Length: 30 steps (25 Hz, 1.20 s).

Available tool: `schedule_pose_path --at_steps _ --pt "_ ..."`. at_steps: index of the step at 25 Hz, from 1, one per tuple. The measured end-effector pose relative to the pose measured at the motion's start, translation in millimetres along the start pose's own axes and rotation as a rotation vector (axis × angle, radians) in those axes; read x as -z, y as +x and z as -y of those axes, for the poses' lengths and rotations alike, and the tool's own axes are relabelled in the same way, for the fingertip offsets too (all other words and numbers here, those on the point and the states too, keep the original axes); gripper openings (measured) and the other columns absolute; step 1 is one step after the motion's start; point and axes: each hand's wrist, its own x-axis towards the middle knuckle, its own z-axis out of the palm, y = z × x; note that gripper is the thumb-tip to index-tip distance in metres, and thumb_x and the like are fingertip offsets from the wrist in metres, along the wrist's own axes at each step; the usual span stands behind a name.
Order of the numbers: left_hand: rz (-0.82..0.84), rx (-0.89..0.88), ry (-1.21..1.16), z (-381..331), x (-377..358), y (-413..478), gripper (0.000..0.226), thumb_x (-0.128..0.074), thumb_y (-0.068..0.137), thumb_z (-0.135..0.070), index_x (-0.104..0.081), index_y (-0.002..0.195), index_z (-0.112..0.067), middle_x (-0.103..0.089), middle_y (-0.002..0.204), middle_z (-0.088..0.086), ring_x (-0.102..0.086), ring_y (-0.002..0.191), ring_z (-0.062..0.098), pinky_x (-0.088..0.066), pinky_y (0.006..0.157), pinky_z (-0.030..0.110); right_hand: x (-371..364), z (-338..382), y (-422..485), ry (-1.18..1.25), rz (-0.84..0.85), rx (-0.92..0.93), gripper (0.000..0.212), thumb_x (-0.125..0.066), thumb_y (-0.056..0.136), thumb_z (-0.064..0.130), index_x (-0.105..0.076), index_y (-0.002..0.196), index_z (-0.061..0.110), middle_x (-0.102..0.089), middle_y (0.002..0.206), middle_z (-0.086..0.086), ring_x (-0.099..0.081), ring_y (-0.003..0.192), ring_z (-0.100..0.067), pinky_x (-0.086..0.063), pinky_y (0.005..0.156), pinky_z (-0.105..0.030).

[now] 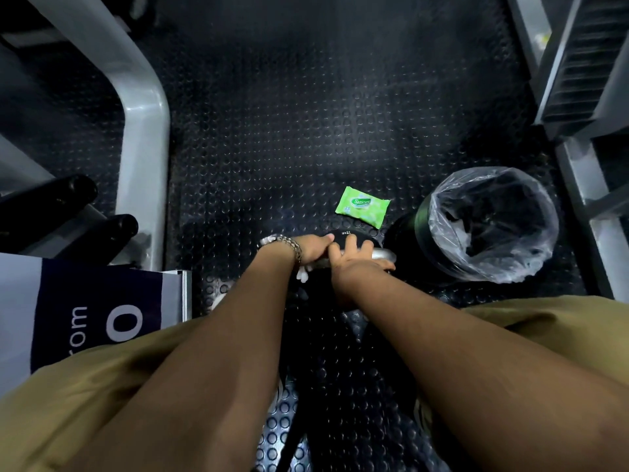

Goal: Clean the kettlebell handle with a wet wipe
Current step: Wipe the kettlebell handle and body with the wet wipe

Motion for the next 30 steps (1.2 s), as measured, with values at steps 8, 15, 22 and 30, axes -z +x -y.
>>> schedule_pose_path --at_steps 8,15,22,30 --pt "0.078 0.019 -0.023 -16 17 -6 0.099 -0.021 0.095 -0.081 -0.071 0.099 0.004 -0.071 0.088 0.014 -0.067 0.082 0.029 -0.051 0.096 0.043 1 1 1 0.007 0.003 -0.001 0.117 -0.087 0.076 0.032 -0.003 0.158 0.031 0.005 0.162 -0.005 -0.010 0.144 -0.039 -0.034 0.099 -0.080" --pt "0.084 0.002 -0.029 -29 17 -10 0.086 -0.025 0.089 -0.088 -0.073 0.091 -0.016 -0.074 0.090 0.003 -0.064 0.085 0.020 -0.054 0.082 0.026 0 0 5 0.011 0.027 -0.010 0.122 -0.089 0.073 0.034 -0.001 0.158 0.033 0.005 0.162 -0.004 -0.010 0.144 -0.039 -0.034 0.098 -0.081" --pt "0.139 -0.001 -0.022 -21 8 -7 0.082 -0.023 0.094 -0.083 -0.062 0.056 -0.022 -0.058 0.060 0.001 -0.051 0.062 0.020 -0.043 0.073 0.032 2 0 7 0.037 0.035 0.002 0.121 -0.091 0.072 0.031 -0.006 0.157 0.035 0.003 0.159 -0.004 -0.010 0.142 -0.039 -0.030 0.099 -0.083" --pt "0.201 0.041 -0.001 -43 36 -37 0.089 -0.018 0.094 -0.083 -0.065 0.099 -0.008 -0.061 0.068 0.007 -0.053 0.055 0.019 -0.044 0.059 0.028 -1 2 7 -0.007 0.021 -0.020 0.133 -0.094 0.066 0.033 0.003 0.158 0.034 0.010 0.164 -0.004 -0.008 0.144 -0.041 -0.032 0.097 -0.082"
